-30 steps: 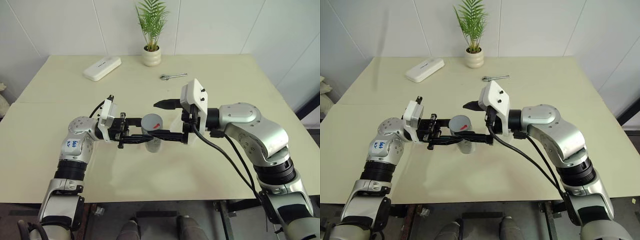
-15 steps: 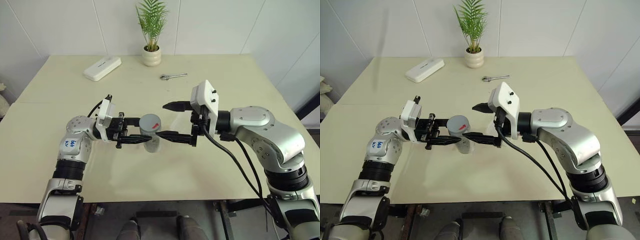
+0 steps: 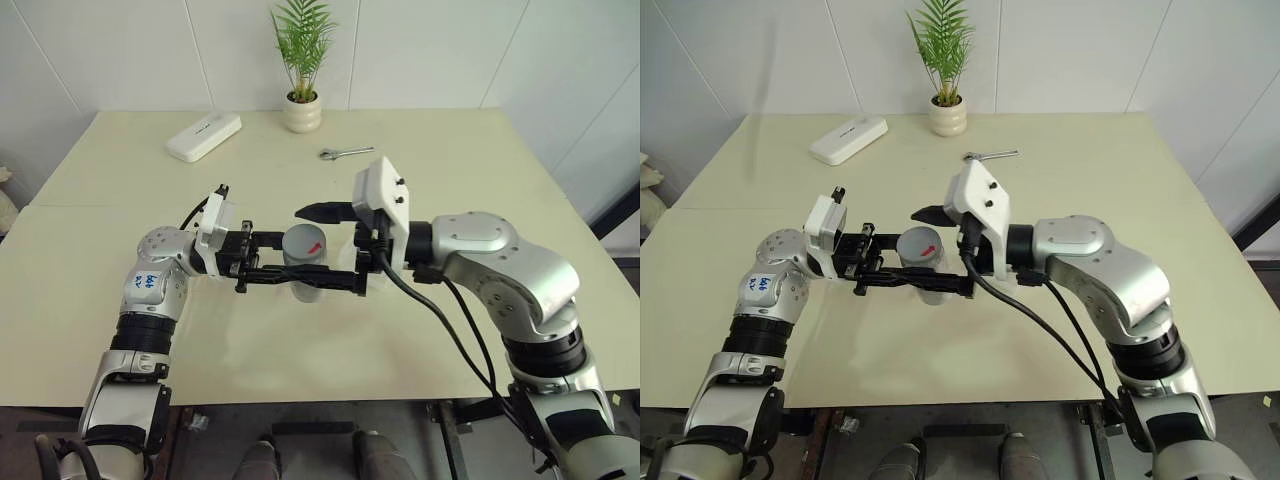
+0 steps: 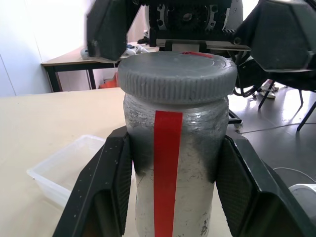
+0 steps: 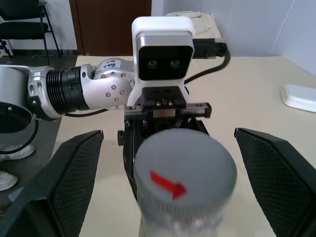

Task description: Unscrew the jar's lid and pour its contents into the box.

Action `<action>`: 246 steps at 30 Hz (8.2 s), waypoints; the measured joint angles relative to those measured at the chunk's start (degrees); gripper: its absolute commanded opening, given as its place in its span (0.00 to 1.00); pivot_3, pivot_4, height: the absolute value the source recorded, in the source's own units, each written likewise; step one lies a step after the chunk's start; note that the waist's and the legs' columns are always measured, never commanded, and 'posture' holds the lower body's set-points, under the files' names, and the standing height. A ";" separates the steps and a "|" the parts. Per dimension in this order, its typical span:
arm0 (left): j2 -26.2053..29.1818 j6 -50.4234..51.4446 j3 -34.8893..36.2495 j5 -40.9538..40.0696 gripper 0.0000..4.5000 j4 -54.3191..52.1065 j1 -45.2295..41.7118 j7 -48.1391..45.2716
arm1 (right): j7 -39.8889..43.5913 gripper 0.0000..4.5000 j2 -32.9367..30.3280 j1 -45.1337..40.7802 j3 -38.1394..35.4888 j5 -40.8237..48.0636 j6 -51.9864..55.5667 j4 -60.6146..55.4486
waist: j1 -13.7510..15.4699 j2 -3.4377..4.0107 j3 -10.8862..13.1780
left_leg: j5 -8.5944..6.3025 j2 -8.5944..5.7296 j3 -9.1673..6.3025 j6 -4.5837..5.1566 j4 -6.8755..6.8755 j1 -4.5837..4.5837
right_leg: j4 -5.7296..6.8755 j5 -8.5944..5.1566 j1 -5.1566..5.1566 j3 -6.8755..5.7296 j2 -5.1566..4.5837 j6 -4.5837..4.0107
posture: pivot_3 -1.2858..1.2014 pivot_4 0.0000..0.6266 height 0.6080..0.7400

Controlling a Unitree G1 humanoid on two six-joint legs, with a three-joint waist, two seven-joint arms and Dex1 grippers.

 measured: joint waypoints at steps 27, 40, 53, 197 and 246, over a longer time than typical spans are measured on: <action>-0.13 2.22 -0.39 0.07 0.44 -0.81 -0.03 1.11 | 0.26 0.99 4.28 -3.15 3.74 -7.22 -4.62 8.62 | -0.03 0.00 0.00 | 0.01 0.00 -0.01 0.01 0.00 0.01 | 0.05 0.00 -0.02 0.00 0.01 0.00 | 0.52 0.24 1.00; -0.26 2.51 -0.50 0.07 0.44 -1.88 -0.02 1.82 | 1.42 0.99 -1.26 -1.49 2.32 -5.51 -3.07 4.54 | 0.01 0.00 0.00 | 0.01 0.00 -0.01 0.01 0.00 0.00 | 0.03 0.00 -0.01 0.00 0.00 0.00 | 0.52 0.24 1.00; -0.25 2.95 -0.43 0.04 0.44 -2.74 0.22 2.25 | 1.34 0.99 -6.24 0.78 -0.51 -2.18 0.68 0.16 | 0.04 0.00 0.00 | 0.01 0.00 -0.01 0.01 0.00 0.00 | 0.01 0.00 -0.01 0.00 0.00 0.00 | 0.52 0.24 1.00; -0.24 1.46 -0.51 2.47 0.44 1.41 0.24 0.68 | -10.05 0.99 5.14 0.99 0.81 -4.46 5.78 -0.05 | -0.01 0.00 0.00 | 0.01 0.01 -0.01 0.01 -0.05 0.00 | 0.02 -0.01 -0.03 0.00 0.01 -0.01 | 0.52 0.24 1.00; -0.27 1.10 -0.48 2.46 0.44 1.87 0.03 0.59 | -7.73 0.99 -6.42 4.30 -2.99 2.69 9.21 -7.32 | 0.09 0.00 0.00 | 0.01 0.01 -0.01 0.01 -0.06 -0.01 | -0.06 -0.01 -0.02 0.00 0.01 -0.02 | 0.52 0.24 1.00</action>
